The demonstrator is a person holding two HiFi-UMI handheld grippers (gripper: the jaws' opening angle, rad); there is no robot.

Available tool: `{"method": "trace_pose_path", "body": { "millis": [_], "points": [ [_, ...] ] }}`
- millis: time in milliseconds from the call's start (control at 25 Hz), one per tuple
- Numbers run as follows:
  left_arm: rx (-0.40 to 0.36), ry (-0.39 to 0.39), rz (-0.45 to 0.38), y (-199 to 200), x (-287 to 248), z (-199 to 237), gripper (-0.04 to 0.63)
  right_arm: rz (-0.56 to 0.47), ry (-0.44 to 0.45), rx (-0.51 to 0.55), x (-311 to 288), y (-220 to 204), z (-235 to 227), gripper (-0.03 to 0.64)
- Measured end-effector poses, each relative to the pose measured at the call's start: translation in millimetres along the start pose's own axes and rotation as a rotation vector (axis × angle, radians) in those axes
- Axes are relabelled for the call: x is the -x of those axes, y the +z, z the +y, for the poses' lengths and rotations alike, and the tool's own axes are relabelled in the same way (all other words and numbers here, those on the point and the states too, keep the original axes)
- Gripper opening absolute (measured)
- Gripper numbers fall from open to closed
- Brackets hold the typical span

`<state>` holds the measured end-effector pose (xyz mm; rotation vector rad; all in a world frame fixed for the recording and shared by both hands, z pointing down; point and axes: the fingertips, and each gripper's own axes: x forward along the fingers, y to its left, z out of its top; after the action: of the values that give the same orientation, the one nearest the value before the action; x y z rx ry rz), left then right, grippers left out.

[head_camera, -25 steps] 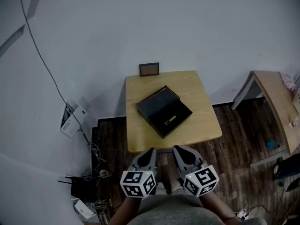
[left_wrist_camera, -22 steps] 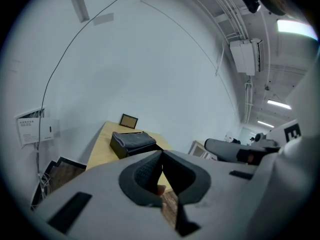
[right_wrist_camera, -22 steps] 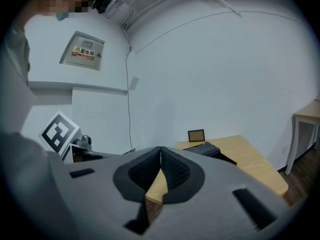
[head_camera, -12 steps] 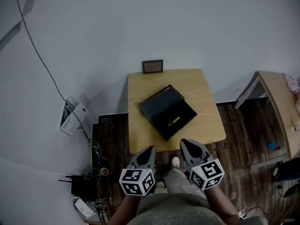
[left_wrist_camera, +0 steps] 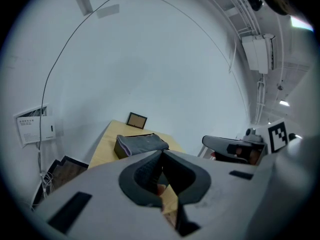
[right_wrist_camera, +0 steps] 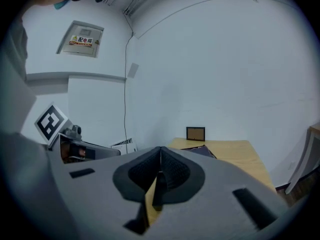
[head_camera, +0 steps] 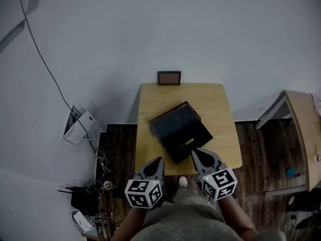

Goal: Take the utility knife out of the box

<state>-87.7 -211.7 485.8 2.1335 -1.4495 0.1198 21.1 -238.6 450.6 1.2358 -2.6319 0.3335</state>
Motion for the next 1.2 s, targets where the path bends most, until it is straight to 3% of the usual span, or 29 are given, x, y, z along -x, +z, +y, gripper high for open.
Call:
{"method": "trace_pose_path", "body": {
  "millis": [680, 1200],
  "points": [
    [0.08, 0.166, -0.059, 31.5, -60.3, 29.5, 0.004, 0.266, 0.248, 0.208, -84.0, -43.4, -56.9, 0.0],
    [0.142, 0.288, -0.087, 29.8, -61.6, 48.7, 0.005, 0.61, 0.613, 0.599, -112.0, -122.8, -52.4, 0.022]
  ]
}}
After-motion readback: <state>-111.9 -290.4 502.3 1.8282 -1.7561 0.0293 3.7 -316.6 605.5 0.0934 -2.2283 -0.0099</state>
